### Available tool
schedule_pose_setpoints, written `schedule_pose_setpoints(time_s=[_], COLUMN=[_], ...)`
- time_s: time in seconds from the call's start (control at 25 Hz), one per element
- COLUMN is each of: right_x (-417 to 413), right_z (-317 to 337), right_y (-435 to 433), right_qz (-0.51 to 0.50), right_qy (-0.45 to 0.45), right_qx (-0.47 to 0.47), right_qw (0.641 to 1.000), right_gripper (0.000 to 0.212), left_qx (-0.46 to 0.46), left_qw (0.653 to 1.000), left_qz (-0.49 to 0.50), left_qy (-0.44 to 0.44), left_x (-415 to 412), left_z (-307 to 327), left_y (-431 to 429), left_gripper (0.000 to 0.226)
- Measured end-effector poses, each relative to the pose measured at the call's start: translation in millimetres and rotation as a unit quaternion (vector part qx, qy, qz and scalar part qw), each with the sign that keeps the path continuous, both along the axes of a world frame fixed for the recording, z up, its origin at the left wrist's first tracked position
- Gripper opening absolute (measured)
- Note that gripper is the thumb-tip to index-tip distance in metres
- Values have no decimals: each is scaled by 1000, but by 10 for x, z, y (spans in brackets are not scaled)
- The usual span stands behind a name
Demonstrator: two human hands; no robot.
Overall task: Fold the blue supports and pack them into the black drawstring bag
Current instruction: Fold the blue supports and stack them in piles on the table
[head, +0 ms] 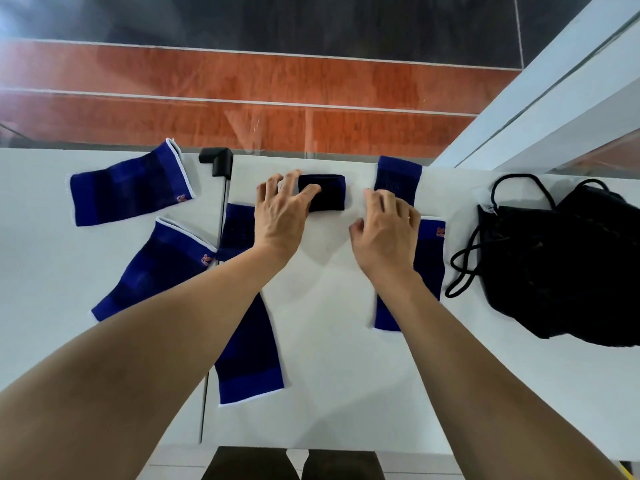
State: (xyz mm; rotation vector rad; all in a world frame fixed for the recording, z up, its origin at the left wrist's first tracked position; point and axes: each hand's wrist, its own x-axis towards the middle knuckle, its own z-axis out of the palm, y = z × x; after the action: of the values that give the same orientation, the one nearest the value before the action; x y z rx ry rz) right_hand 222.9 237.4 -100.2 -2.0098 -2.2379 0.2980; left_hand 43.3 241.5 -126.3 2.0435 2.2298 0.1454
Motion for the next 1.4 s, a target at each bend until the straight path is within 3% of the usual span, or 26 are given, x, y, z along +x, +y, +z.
schedule_pose_setpoints(time_s=[0.28, 0.48, 0.68, 1.04, 1.4], right_x=[359, 436, 34, -162, 41], right_z=[-185, -160, -1, 18, -34], right_y=[-47, -55, -181, -1085, -1757], right_qz=[-25, 3, 33, 60, 84], right_qy=[-89, -151, -112, -31, -39], right_qx=[-107, -116, -136, -119, -121], right_qw=[990, 982, 984, 991, 988], right_gripper=[77, 72, 62, 64, 65], left_qx=[-6, -33, -101, -110, -136], left_qw=[998, 993, 988, 992, 988], left_qz=[-29, 100, 108, 21, -38], left_qy=[-46, -49, -47, -49, -70], left_x=[-22, -135, -139, -59, 147], left_z=[156, 165, 80, 135, 148], left_y=[-215, -908, -1147, -1307, -1785], left_gripper=[61, 59, 54, 55, 59])
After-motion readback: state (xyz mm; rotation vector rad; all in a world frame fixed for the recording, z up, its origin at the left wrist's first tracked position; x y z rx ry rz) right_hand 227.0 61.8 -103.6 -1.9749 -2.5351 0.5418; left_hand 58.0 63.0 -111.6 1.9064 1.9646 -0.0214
